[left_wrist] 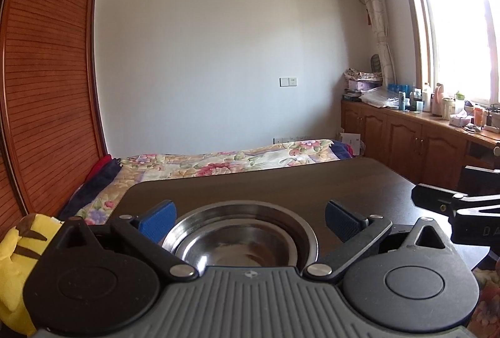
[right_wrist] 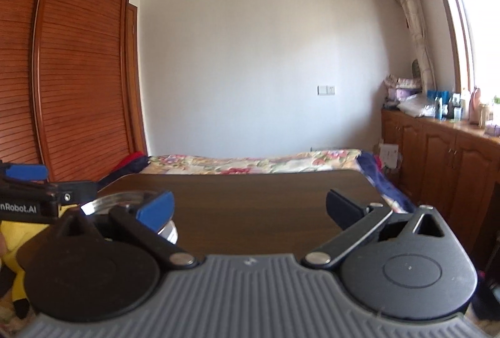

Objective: Organize plates and bowls

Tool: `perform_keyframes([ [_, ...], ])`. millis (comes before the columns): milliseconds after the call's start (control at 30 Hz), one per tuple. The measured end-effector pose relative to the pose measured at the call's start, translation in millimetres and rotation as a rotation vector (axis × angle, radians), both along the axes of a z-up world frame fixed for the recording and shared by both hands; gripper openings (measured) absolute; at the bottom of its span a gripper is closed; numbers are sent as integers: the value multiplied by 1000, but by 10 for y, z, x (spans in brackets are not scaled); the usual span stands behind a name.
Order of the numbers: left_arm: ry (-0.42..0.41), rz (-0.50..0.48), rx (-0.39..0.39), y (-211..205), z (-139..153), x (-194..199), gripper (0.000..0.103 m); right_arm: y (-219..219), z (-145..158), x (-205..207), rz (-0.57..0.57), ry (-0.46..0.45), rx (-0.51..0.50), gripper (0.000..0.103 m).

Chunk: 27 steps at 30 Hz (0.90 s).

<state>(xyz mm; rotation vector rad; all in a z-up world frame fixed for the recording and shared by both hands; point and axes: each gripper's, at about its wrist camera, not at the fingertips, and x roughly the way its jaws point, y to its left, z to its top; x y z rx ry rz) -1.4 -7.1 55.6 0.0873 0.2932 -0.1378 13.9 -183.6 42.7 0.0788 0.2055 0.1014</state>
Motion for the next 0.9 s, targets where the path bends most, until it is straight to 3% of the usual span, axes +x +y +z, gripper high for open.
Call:
perform_keyframes([
  [333, 35, 41, 12, 134, -268, -27, 103, 69, -176, -36, -32, -13, -41, 103],
  [900, 50, 58, 2, 195, -326, -11, 103, 57, -186, -67, -30, 0, -44, 103],
])
